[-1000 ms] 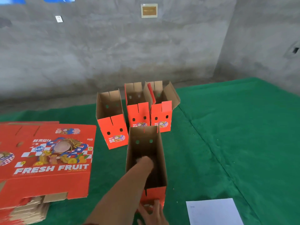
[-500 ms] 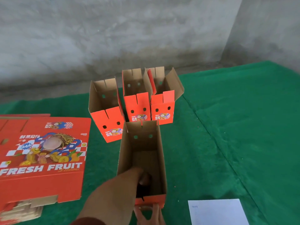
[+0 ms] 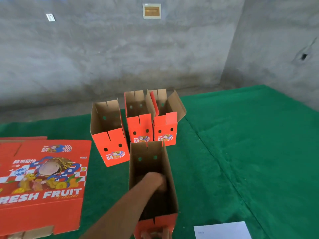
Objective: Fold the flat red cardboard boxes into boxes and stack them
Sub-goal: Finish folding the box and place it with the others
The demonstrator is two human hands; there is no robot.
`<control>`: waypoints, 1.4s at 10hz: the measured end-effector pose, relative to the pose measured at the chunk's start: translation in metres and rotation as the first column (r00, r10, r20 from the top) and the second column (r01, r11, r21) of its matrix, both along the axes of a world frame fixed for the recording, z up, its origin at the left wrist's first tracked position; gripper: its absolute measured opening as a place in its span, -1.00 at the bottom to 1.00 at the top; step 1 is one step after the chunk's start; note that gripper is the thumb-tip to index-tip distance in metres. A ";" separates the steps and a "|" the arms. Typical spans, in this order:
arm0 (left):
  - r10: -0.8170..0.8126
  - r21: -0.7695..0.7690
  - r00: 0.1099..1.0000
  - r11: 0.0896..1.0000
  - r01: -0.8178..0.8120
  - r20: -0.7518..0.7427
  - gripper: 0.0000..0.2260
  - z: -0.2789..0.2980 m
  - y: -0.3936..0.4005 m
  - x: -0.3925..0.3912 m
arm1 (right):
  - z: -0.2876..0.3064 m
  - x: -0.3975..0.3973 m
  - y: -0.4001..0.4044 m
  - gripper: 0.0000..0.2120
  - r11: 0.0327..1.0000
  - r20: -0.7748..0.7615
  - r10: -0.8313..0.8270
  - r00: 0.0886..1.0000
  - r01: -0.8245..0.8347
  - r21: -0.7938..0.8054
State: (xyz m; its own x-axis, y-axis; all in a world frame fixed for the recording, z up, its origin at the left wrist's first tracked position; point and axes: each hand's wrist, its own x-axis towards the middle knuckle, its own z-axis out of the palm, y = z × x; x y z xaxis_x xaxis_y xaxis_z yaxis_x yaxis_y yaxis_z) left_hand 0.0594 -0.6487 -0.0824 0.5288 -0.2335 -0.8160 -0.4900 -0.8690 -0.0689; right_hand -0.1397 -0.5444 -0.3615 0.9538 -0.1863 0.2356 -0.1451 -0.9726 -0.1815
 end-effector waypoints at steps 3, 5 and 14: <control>0.503 -0.719 0.763 0.691 -0.072 0.407 -0.19 0.021 0.019 -0.023 | 0.172 0.024 -0.157 -0.60 0.913 -0.328 -0.103 0.939 0.220 0.343; 0.609 -0.610 0.411 -0.156 -0.777 -0.678 -0.37 0.006 0.005 -0.026 | 0.173 0.049 -0.191 -0.39 0.967 -0.240 -0.073 0.968 0.127 0.220; 0.677 -0.824 0.564 -0.113 -0.555 -0.473 -0.40 -0.015 -0.015 0.079 | 0.150 0.204 -0.256 -0.45 0.967 -0.215 -0.016 0.977 0.070 0.246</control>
State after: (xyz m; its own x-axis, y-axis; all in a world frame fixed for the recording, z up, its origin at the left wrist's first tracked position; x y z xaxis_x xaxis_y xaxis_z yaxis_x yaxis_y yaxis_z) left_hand 0.1381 -0.6641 -0.0973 0.9266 -0.2092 -0.3123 0.2481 -0.2840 0.9262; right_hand 0.0644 -0.8002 -0.2118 0.9665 -0.2553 -0.0281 -0.2466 -0.8917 -0.3797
